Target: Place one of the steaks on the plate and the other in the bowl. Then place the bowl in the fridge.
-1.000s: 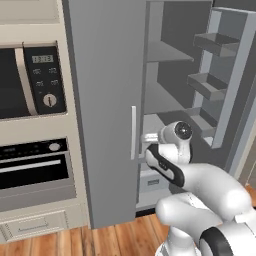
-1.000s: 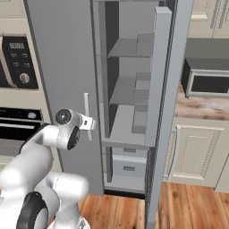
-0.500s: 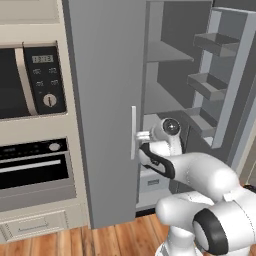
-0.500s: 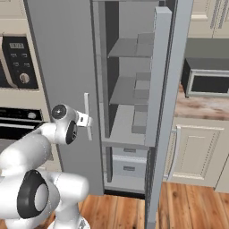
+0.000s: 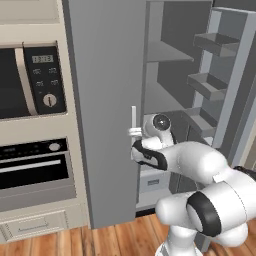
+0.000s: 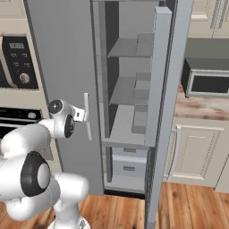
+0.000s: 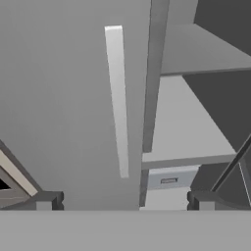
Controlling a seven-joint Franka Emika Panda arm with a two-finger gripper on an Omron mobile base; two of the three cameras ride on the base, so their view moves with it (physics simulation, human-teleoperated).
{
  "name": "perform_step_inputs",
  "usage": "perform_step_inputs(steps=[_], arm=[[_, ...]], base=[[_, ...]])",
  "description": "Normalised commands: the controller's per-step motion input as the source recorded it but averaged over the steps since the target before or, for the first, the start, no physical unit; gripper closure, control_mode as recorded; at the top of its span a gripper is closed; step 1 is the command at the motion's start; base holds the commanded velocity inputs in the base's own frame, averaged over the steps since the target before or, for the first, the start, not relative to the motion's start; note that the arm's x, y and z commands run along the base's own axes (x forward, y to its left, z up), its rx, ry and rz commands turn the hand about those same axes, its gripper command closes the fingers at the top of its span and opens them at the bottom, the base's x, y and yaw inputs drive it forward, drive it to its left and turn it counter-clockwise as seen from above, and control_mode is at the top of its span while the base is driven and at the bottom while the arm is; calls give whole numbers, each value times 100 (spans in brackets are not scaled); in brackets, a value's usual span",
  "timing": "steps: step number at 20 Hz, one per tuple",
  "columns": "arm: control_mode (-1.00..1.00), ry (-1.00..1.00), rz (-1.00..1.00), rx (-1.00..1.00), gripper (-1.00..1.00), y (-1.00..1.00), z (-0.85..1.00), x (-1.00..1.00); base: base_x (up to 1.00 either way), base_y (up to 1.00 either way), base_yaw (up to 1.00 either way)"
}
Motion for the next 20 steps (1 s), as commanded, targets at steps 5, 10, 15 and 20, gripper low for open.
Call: perform_step_inputs(steps=[5, 10, 15, 20], arm=[[-100, 0, 0, 0, -100, 13, 0, 49], [-100, 0, 0, 0, -100, -27, -11, 22], [-100, 0, 0, 0, -100, -12, -15, 29], [-100, 0, 0, 0, -100, 7, -1, 39]], base=[[0, 0, 0], [0, 0, 0], [0, 0, 0], [0, 0, 0]])
